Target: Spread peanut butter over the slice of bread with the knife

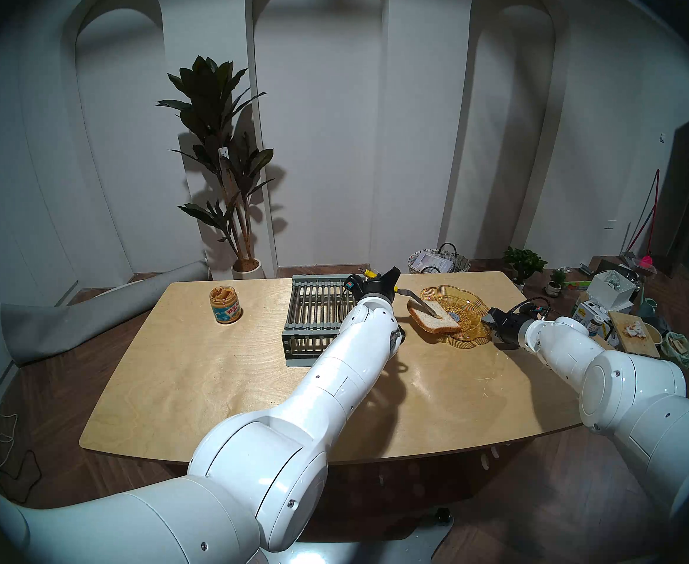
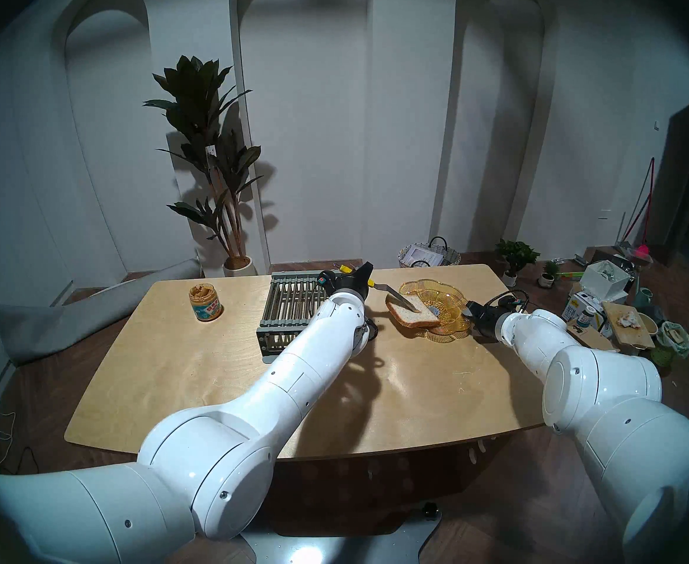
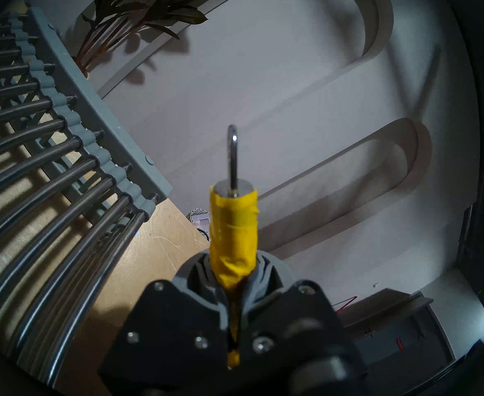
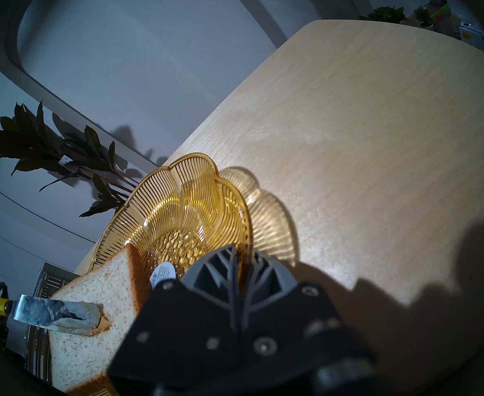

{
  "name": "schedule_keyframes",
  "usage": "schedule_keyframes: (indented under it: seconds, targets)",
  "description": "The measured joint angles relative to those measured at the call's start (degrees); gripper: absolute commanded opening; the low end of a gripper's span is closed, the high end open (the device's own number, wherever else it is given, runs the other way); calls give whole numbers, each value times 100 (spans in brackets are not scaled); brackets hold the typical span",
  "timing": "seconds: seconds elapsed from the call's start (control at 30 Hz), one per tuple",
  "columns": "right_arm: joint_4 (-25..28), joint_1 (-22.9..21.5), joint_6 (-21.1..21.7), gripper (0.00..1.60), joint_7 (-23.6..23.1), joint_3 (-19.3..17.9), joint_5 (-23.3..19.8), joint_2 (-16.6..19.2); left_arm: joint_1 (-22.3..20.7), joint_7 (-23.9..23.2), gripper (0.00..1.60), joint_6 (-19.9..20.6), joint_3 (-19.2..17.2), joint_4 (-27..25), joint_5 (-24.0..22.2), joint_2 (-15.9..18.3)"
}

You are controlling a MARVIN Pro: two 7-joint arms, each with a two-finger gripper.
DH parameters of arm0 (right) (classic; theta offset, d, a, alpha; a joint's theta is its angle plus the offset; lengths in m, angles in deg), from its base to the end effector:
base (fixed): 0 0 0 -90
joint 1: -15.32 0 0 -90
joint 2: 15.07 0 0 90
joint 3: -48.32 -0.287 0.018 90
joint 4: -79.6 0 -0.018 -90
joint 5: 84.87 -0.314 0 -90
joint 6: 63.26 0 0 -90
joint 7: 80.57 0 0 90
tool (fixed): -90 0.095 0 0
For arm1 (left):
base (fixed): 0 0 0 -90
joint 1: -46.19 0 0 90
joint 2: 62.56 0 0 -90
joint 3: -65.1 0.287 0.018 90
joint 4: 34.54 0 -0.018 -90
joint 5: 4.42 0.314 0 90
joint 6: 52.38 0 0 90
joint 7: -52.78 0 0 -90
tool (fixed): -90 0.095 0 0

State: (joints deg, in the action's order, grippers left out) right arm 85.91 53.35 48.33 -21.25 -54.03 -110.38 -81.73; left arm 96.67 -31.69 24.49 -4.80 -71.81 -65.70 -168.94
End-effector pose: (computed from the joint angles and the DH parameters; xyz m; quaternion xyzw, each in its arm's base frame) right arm 0.5342 -0.2247 -0.3569 -0.8226 0.2486 -0.4390 0.2622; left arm 0.5550 -0.2367 -0.2892 0.6939 0.3050 0.5345 0.3739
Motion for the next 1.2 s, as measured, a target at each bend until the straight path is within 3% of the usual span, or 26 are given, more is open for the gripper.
schedule_keyframes:
  seconds: [0.4,1.2]
  targets:
    - [-2,0,-43,0,50,-32,-7,-10,56,22,0,36,186,-117,129,81]
    - [-4,18,-64,0,50,-191,-42,-8,214,773,0,-27,678,-783,561,148]
